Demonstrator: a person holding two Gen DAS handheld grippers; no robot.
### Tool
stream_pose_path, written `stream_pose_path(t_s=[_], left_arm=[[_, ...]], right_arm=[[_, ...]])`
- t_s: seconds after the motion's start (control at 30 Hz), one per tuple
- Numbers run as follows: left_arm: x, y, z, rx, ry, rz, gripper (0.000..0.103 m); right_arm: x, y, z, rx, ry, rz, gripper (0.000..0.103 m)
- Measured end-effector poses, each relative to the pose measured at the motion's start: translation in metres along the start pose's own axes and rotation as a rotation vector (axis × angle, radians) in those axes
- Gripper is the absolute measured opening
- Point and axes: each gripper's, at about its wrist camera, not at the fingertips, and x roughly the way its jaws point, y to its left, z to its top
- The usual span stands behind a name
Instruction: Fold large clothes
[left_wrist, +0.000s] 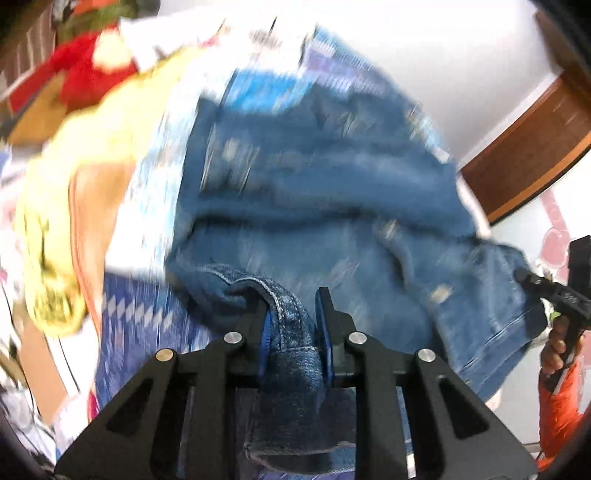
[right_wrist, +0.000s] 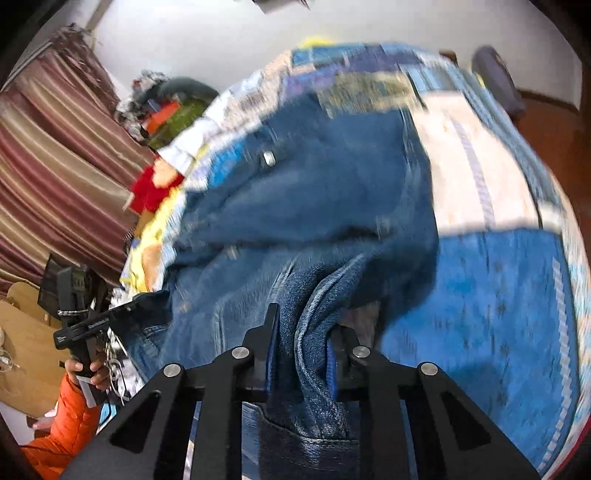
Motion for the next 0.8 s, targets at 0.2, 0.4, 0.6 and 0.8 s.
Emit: stream_pose_path(t_s=[0.2, 0.4, 0.6, 0.8], left_arm=[[-0.022, -0.01, 0.07, 0.061, -0.187, 0.044, 0.021], [0.003, 0.018, 0.137, -0.027, -0.276, 0.15, 0.021], [0.092, 0.083, 0.16, -0.159, -0.124, 0.3, 0.022], [0.15, 0.104, 0.143, -0.109, -0.041, 0.429, 0.024]], right_arm=[[-0.004, 0.011, 0.071, -0.037, -0.144, -0.047, 0.015], [0.047, -0.018, 0.136, 0.015, -0.144, -0.134, 0.015], [0.115, -0.069, 0.163, 0.074, -0.048, -0.17, 0.016], [0.12, -0.085, 0.157, 0.067, -0.03, -0.1, 0.016]])
